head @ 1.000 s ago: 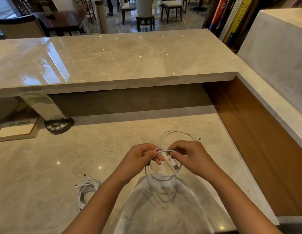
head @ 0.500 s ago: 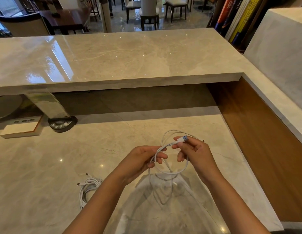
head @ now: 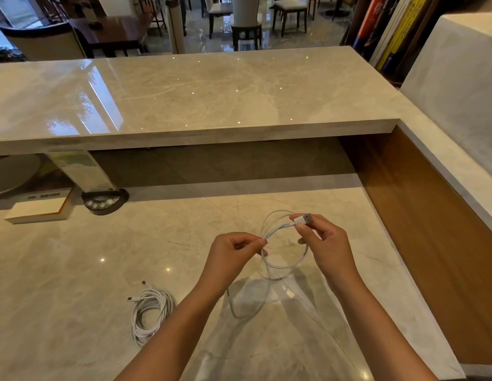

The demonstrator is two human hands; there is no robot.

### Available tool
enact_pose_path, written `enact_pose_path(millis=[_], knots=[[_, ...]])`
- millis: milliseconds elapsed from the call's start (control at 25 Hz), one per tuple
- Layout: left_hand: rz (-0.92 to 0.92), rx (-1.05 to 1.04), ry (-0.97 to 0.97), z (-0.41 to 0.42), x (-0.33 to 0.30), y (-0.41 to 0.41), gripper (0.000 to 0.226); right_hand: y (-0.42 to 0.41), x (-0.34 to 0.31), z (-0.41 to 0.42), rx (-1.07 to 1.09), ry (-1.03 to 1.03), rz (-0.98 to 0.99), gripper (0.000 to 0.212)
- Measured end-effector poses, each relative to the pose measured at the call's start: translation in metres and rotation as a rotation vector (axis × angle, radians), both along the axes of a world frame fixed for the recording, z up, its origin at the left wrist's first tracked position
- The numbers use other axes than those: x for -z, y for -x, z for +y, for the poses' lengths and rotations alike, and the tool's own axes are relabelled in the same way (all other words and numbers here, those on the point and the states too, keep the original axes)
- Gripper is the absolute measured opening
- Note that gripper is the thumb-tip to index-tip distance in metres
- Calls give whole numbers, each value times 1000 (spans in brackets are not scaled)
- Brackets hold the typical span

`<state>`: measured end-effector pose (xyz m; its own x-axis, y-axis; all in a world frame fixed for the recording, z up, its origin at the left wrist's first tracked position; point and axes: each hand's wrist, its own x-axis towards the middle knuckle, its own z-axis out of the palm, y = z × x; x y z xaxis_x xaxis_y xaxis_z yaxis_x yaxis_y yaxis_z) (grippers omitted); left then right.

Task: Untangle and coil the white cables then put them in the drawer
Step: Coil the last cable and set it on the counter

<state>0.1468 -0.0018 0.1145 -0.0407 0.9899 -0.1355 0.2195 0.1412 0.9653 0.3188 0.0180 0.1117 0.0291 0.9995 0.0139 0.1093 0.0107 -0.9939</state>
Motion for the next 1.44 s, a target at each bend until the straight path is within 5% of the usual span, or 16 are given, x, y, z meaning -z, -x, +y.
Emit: enact_pose_path(millis=[160, 280, 440, 560, 880, 1080, 1440], knots=[[-127, 65, 154, -1, 4, 1, 22, -3, 2, 4, 28, 7, -12, 16], [-568, 33, 313, 0, 1, 0, 21, 5, 5, 3, 27, 63, 67, 15], [-908, -59, 256, 9, -3, 3, 21, 21, 19, -22, -407, 359, 120, 34], [-905, -103, 203, 16, -6, 13, 22, 21, 23, -40, -745, 382, 22, 21], [-903, -104, 110, 27, -9, 30, 23, 14, 10, -35, -766, 230, -268, 28], [-1021, -101, 125, 27, -7, 31, 25, 29, 15, -48, -820, 193, -297, 24], [-971, -63, 56, 26, -16, 46, 21, -7, 19, -28, -800, 261, -423, 21]])
